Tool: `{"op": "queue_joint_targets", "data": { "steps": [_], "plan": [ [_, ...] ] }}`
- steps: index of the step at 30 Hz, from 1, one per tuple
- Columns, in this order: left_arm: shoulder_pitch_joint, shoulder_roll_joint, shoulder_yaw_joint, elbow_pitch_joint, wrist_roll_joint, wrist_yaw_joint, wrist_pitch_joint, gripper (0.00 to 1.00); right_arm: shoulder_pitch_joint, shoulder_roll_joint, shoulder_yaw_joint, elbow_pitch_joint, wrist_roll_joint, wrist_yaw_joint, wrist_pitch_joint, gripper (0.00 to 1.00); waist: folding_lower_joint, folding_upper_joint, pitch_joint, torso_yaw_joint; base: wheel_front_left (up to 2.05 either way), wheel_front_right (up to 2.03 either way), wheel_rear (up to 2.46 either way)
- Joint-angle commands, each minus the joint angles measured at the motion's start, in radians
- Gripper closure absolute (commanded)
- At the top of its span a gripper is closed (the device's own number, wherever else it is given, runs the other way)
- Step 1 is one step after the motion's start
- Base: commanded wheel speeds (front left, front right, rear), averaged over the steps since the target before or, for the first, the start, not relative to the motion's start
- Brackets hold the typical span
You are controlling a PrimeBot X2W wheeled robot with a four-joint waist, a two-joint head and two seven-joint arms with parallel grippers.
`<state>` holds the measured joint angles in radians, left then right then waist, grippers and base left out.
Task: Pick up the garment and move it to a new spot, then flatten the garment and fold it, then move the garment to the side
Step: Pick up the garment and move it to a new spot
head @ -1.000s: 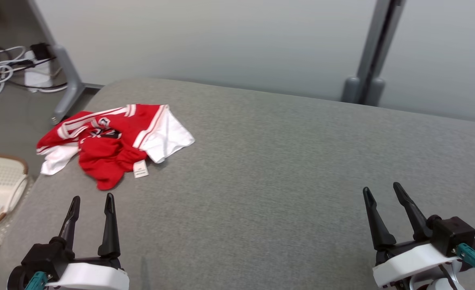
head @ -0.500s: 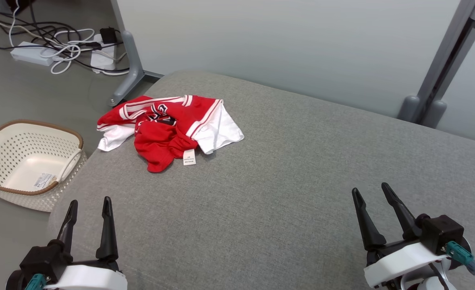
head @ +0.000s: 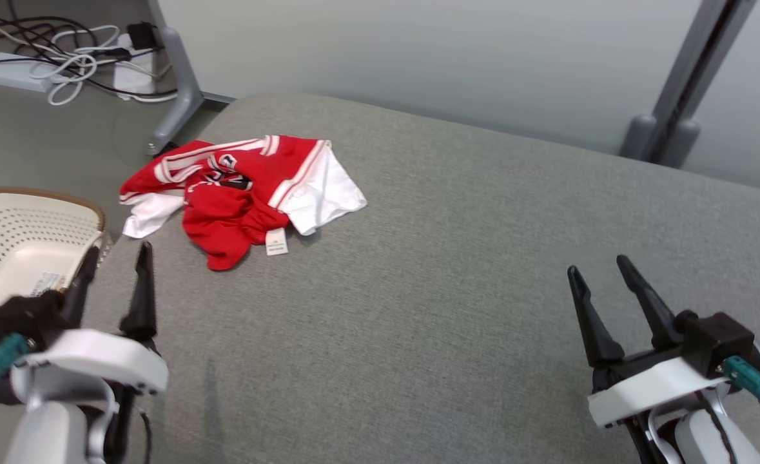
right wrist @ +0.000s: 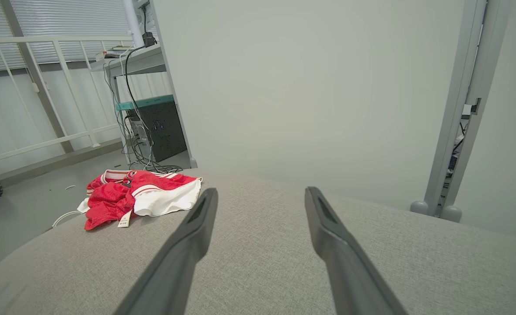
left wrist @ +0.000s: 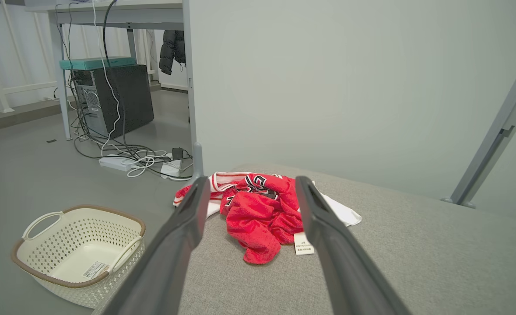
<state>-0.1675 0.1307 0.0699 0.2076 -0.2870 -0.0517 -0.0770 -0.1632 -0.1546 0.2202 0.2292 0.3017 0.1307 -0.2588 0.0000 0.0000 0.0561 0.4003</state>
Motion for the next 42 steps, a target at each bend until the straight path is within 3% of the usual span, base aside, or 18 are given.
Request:
{"op": "queue_joint_targets", "data": {
  "steps": [1,9,18,28,32,40,41,42],
  "plan": [
    [-0.040,0.022,0.012,0.012,-0.011,-0.005,0.021,0.00,-0.019,-0.012,-0.001,-0.011,-0.003,0.000,0.000,0.00,0.0000,0.0000,0.031,-0.032,0.00,0.00,0.00],
    [-0.256,0.116,0.075,0.110,-0.100,-0.025,0.149,0.00,-0.116,-0.019,0.013,-0.076,0.004,0.000,0.009,0.00,0.0000,0.0000,0.146,-0.154,0.00,0.00,0.00],
    [-0.490,0.244,0.121,0.344,-0.159,-0.039,0.257,0.00,-0.223,-0.007,0.066,-0.184,-0.004,0.000,0.035,0.00,0.0000,0.0000,0.280,-0.309,0.00,0.00,0.00],
    [-0.648,0.372,0.141,0.611,-0.176,-0.045,0.320,0.00,-0.254,0.007,0.055,-0.261,-0.015,0.000,0.039,0.00,0.0000,0.0000,0.404,-0.437,0.00,0.00,0.00],
    [-0.675,0.392,0.140,0.715,-0.191,-0.053,0.320,0.00,-0.260,0.011,0.044,-0.271,-0.022,0.000,0.033,0.00,0.0000,0.0000,0.439,-0.464,0.00,0.00,0.00],
    [-0.687,0.364,0.086,0.889,-0.215,-0.072,0.470,0.00,-0.258,0.008,0.026,-0.276,-0.032,0.000,0.031,0.00,0.0000,0.0000,0.458,-0.464,0.00,0.00,0.00],
    [-0.690,0.363,0.083,0.894,-0.215,-0.074,0.464,0.26,-0.257,0.008,0.025,-0.274,-0.033,0.000,0.031,0.00,0.0000,0.0000,0.455,-0.462,0.00,0.00,0.00],
    [-0.691,0.363,0.079,0.897,-0.215,-0.075,0.454,0.73,-0.257,0.008,0.023,-0.272,-0.033,0.000,0.031,0.00,0.0000,0.0000,0.452,-0.459,0.00,0.00,0.00]
  ]
}}
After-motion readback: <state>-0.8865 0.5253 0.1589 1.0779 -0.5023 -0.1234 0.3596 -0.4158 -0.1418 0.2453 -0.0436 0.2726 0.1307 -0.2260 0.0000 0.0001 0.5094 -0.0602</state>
